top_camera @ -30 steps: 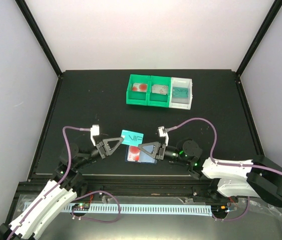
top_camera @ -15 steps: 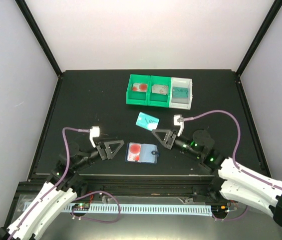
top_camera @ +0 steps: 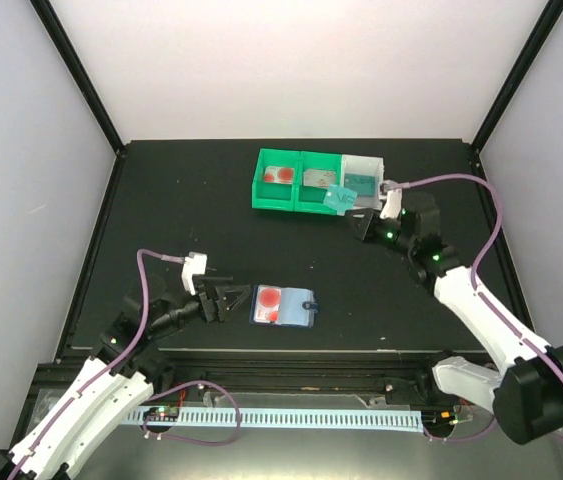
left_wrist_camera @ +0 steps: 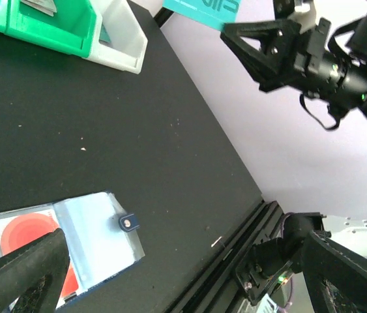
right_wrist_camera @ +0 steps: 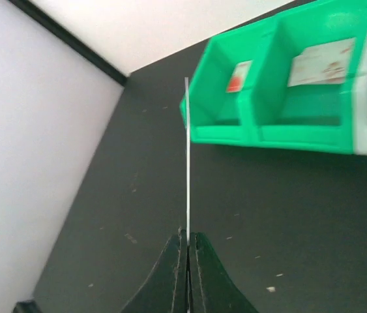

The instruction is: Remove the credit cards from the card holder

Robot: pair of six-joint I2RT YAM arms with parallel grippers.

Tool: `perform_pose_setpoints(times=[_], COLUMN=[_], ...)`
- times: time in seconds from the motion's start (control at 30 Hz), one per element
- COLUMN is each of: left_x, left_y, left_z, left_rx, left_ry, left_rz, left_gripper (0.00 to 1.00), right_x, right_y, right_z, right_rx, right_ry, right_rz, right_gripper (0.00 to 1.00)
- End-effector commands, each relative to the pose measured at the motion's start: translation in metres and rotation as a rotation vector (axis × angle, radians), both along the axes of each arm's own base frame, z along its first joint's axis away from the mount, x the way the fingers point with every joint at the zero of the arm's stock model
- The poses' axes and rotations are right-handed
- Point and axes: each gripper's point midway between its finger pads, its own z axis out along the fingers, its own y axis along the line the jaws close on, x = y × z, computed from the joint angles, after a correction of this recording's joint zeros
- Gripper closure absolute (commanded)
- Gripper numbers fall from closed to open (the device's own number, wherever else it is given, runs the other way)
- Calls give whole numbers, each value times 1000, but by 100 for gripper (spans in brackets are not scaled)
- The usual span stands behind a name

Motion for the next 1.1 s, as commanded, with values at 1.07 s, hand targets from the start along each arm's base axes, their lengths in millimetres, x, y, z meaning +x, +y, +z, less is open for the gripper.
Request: perform_pose_setpoints(times=[1.07], left_x=[-6], left_y=[1], left_z=[3], left_rx=[20], left_ry=[-18], left_rz=[-24], left_gripper=[1], right_x=[210], right_y=[-94], right_z=[-108], right_rx=[-430], right_ry=[336], right_rz=[-161], right_gripper=[99])
